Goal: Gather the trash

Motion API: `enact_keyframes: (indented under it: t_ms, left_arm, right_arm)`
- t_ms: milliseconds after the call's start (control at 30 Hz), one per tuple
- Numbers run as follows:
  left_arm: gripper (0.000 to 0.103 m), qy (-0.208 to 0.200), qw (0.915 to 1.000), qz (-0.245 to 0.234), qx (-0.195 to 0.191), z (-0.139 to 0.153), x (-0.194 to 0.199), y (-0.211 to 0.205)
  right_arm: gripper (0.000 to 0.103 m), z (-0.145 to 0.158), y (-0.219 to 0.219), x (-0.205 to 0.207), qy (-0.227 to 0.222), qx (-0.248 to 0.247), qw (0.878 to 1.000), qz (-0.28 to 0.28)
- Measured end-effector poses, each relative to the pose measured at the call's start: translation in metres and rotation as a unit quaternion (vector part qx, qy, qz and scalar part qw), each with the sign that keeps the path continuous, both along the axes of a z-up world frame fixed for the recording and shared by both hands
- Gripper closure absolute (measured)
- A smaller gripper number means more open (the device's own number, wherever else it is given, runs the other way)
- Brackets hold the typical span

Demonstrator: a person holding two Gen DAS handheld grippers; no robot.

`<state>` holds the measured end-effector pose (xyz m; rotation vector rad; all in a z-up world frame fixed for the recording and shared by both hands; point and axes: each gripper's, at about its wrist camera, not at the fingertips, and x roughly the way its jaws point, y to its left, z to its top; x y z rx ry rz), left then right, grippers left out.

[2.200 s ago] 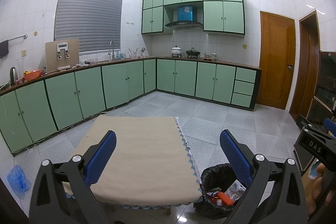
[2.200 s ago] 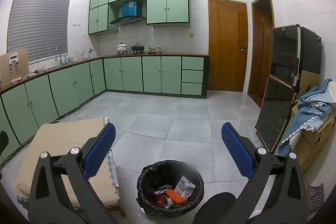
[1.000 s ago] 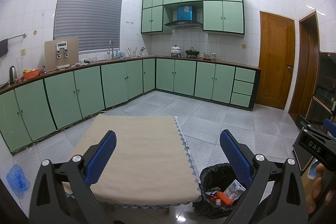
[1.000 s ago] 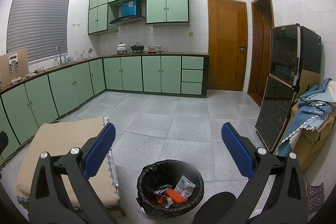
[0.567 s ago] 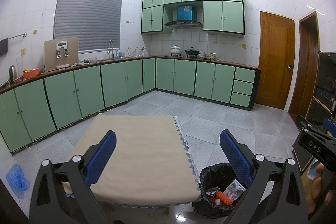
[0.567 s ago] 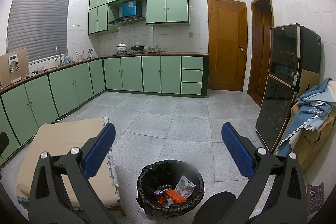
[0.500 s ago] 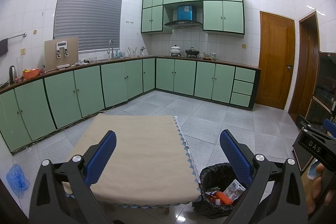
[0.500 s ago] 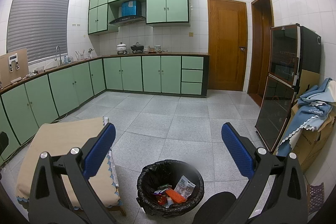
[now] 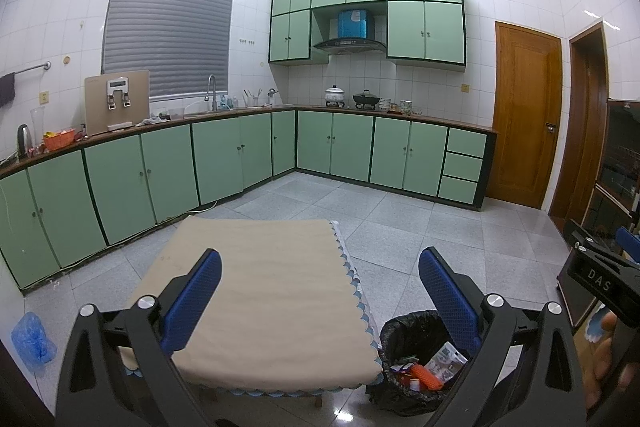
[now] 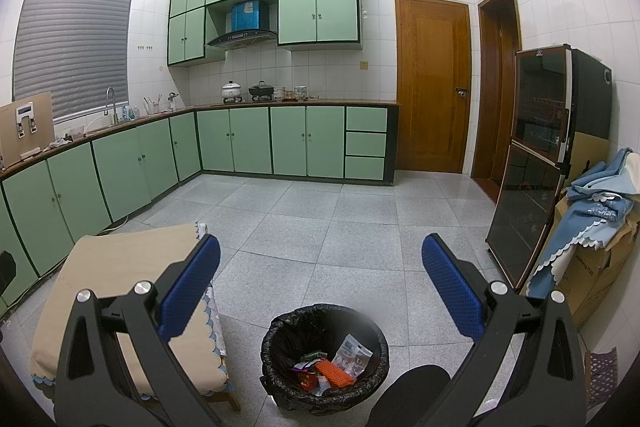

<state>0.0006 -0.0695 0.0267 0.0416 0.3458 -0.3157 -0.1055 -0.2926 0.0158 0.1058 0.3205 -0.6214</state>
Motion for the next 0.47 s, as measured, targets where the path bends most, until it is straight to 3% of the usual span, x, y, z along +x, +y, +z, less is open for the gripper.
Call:
enact_keyframes:
  t_ms: [467]
  left_arm:
    - [0.006, -0.002, 1.0000, 0.002, 0.004, -0.0020, -0.0021, -0.0037]
  right_arm:
    - [0.005, -0.0036, -0.0004, -0.0016, 0.000, 0.001, 1.000, 0.000]
